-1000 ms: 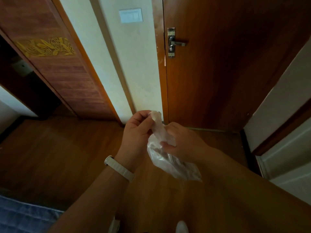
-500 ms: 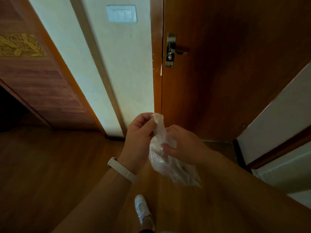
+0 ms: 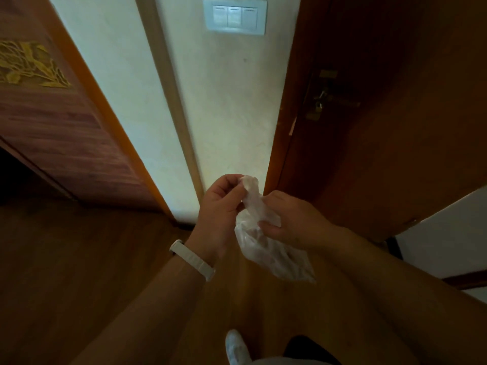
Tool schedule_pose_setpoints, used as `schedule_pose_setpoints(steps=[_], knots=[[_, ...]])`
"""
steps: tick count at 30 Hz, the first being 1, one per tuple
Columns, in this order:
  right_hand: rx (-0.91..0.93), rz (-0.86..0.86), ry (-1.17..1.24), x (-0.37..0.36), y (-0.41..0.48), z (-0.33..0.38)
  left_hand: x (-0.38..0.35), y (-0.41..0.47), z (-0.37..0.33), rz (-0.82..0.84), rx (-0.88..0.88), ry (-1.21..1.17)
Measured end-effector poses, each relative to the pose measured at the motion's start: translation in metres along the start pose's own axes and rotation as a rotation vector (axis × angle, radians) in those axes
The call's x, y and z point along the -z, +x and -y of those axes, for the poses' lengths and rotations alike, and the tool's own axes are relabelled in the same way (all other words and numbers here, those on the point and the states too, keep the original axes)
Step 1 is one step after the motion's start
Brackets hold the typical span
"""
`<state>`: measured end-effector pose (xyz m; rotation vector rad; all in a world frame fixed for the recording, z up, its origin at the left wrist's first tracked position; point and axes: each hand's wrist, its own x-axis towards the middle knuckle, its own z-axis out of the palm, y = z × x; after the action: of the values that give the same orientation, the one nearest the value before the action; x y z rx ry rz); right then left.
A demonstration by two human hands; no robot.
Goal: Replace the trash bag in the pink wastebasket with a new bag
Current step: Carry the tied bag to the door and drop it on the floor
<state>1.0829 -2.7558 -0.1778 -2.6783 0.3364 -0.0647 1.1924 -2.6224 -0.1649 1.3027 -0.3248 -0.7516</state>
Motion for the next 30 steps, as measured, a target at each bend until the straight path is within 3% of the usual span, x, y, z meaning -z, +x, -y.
schedule_pose_setpoints(steps=[11,18,24,30], knots=[[0.0,0.125,0.07,-0.061,0.121,-0.076,0.037,0.121,0.04,-0.049,0.05,-0.009],[0.128,0.163,0.119,-0.119,0.194,-0.15,0.052,0.2,0.097,-0.147,0.168,-0.008],[0.247,0.223,0.11,-0.18,0.247,-0.209,0.07,0.253,0.164,-0.233,0.255,0.004],[0.284,0.238,0.097,-0.294,0.289,-0.267,0.11,0.308,0.27,-0.291,0.288,-0.056]])
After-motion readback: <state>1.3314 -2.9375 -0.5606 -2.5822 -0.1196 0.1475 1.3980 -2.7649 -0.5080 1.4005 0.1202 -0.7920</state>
